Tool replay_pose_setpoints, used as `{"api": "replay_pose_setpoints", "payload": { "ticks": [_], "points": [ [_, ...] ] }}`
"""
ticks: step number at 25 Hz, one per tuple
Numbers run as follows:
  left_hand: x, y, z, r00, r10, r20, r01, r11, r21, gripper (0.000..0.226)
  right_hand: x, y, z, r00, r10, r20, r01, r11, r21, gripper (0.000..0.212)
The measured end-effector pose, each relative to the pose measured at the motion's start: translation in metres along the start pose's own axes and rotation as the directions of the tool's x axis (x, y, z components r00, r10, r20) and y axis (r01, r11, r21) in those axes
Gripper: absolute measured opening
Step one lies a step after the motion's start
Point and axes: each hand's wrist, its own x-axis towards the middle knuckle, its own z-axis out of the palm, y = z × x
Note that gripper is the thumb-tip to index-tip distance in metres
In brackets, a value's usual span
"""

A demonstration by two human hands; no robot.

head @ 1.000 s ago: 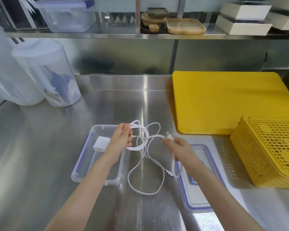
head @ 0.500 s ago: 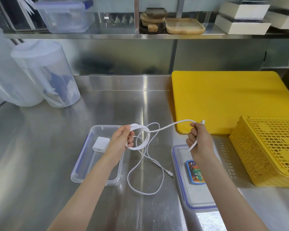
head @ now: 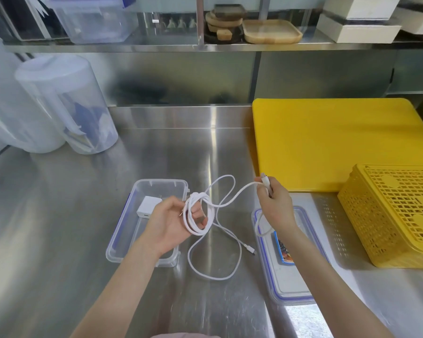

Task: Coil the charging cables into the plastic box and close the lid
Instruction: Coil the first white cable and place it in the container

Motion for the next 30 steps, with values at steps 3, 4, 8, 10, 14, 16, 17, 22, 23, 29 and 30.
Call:
{"api": "replay_pose_setpoints", "payload": {
  "ticks": [3,4,8,10,14,16,17,22,23,29,30],
  "points": [
    [0.003,-0.001,-0.001,0.996,-0.016,-0.093,0.025,0.995,0.098,0.023,0.0,-0.004,-0.005,0.998,0.001,-0.063,0.003,0.998,0.068,0.024],
    [0.004,-0.002,-0.001,0.993,-0.024,-0.115,0.043,0.985,0.167,0.026,0.0,-0.008,-0.007,0.996,0.008,-0.094,0.002,0.994,0.11,0.024],
    [0.0,-0.008,0.002,0.992,-0.107,-0.069,0.126,0.901,0.415,0.027,0.003,-0.029,-0.021,0.983,-0.03,-0.184,0.071,0.973,0.222,0.023],
    [-0.003,-0.006,0.006,0.985,-0.175,-0.009,0.158,0.868,0.47,0.027,0.004,-0.042,-0.026,0.981,-0.095,-0.168,0.134,0.962,0.239,0.025],
    [-0.002,-0.004,0.014,0.971,-0.24,0.015,0.163,0.702,0.693,0.036,0.002,-0.058,-0.026,0.99,-0.14,-0.025,0.141,0.958,0.25,0.026],
    [0.0,-0.006,0.018,0.981,-0.191,-0.013,0.137,0.654,0.744,0.02,0.0,-0.058,-0.025,0.989,-0.146,-0.008,0.143,0.959,0.243,0.026],
    [0.0,-0.007,0.018,0.988,-0.154,-0.018,0.115,0.65,0.751,0.014,0.0,-0.058,-0.024,0.989,-0.148,-0.007,0.145,0.96,0.238,0.026],
    [-0.006,-0.001,0.014,0.986,-0.15,0.07,0.035,0.604,0.796,0.02,0.0,-0.05,-0.026,0.993,-0.118,0.006,0.114,0.975,0.19,0.021],
    [-0.007,0.0,0.015,0.98,-0.175,0.09,0.023,0.558,0.83,0.019,-0.001,-0.049,-0.025,0.993,-0.121,0.008,0.118,0.975,0.186,0.021],
    [-0.002,-0.008,0.025,0.987,-0.156,0.034,0.018,0.32,0.947,0.023,-0.001,-0.045,-0.019,0.99,-0.142,0.029,0.137,0.981,0.136,0.021],
    [-0.001,-0.008,0.025,0.994,-0.11,0.026,0.016,0.361,0.932,0.025,-0.002,-0.043,-0.019,0.988,-0.153,0.03,0.148,0.982,0.118,0.02]
  ]
}}
